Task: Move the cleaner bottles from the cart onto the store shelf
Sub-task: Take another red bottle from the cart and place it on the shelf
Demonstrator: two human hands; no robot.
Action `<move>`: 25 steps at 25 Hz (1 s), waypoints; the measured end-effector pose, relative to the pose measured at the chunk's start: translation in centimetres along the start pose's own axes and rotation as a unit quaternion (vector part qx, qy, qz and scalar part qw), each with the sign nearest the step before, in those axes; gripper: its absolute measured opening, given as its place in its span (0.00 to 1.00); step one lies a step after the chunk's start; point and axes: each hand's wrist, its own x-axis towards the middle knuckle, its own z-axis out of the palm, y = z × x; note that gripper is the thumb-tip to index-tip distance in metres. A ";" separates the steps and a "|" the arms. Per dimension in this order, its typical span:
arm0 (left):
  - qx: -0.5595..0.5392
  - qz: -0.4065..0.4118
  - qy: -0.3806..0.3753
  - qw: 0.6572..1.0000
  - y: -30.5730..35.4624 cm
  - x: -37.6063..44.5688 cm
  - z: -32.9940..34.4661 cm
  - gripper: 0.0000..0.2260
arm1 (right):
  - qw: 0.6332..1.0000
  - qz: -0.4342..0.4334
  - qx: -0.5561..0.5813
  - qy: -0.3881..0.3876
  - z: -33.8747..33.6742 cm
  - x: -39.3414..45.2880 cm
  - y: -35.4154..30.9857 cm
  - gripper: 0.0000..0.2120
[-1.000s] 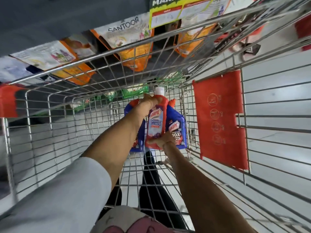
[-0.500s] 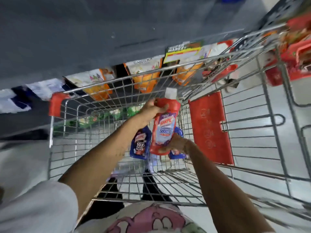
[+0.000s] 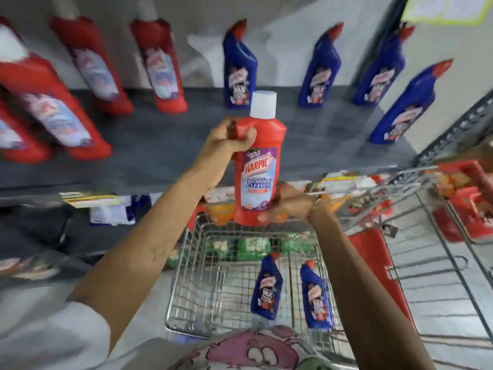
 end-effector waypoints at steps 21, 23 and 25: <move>0.062 0.099 0.035 0.993 7.9 1.2 -23.9 0.13 | 0.980 -0.133 0.000 0.147 15.7 20.8 -14.2 0.31; 0.070 0.089 0.041 0.993 7.5 1.6 -24.1 0.14 | 0.979 -0.135 0.004 0.150 15.8 21.1 -14.0 0.32; 0.074 0.078 0.047 0.993 7.5 1.7 -24.1 0.17 | 0.982 -0.127 -0.003 0.139 15.7 21.1 -13.8 0.32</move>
